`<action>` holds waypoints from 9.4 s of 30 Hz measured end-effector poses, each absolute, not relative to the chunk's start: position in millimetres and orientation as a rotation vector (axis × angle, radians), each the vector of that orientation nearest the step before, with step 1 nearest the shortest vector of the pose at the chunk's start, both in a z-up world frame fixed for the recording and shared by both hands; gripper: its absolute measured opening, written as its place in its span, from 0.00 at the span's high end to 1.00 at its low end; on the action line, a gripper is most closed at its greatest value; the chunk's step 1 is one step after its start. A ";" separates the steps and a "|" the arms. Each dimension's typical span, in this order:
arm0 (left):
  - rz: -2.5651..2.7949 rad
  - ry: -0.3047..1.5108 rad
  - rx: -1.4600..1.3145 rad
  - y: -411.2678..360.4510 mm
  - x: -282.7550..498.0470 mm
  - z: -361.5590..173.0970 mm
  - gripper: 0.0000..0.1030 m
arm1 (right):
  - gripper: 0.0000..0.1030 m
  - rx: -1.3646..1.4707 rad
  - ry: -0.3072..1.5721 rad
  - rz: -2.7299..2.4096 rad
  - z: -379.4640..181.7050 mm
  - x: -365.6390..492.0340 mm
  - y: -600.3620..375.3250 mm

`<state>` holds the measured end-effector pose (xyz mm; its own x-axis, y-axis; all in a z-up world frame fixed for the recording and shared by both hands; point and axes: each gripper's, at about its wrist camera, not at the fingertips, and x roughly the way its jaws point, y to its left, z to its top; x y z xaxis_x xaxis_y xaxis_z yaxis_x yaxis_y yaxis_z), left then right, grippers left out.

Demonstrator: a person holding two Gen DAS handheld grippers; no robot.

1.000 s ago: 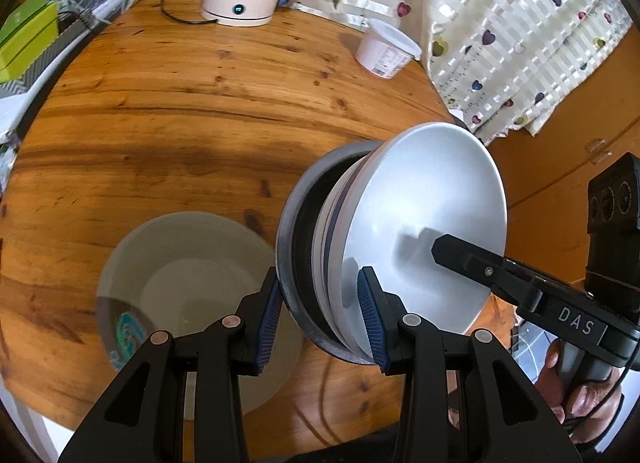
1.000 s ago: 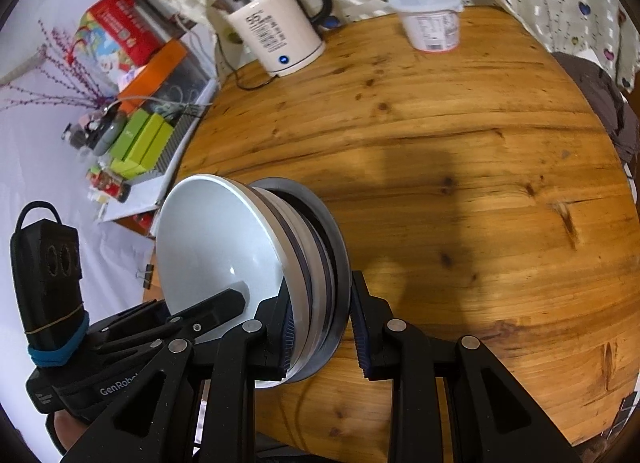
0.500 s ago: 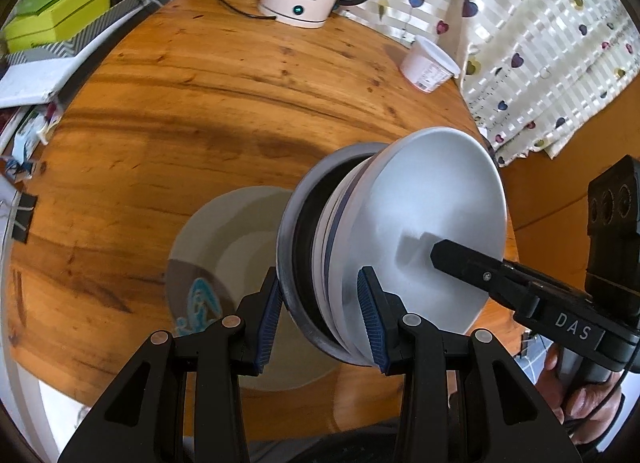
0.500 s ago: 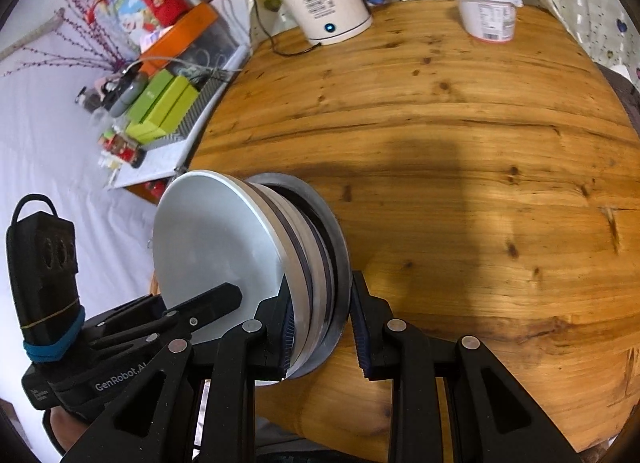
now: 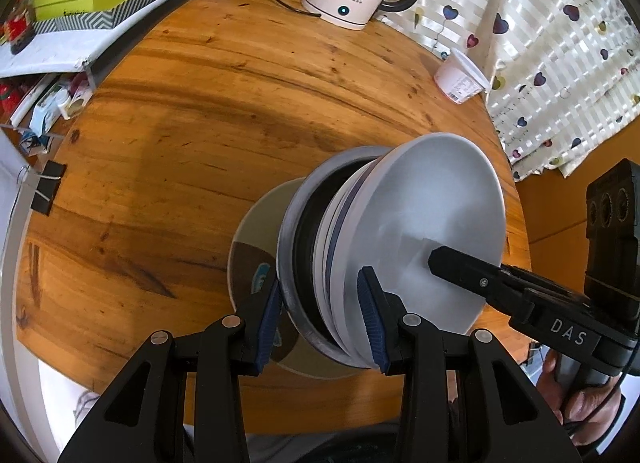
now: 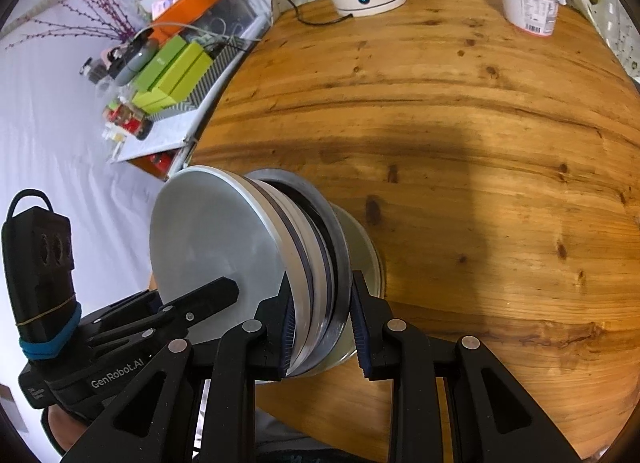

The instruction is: Organize plates and bowls

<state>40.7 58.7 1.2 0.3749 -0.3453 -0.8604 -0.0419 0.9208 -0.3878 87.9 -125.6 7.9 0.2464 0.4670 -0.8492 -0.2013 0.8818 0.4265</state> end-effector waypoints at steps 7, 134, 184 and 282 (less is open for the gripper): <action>-0.196 1.192 -0.383 63.4 40.9 -4.1 0.62 | 0.77 0.238 1.265 0.464 2.2 88.5 -119.0; -0.290 1.054 -0.421 81.5 65.5 15.0 0.86 | 0.90 0.240 1.179 0.527 22.5 110.1 -123.8; -0.166 0.873 -0.251 65.0 21.6 42.9 0.78 | 0.73 0.183 1.037 0.575 45.9 65.9 -135.7; -0.032 0.960 -0.169 43.0 -38.2 -1.3 0.58 | 0.45 -0.047 0.992 0.604 11.8 -12.3 -116.0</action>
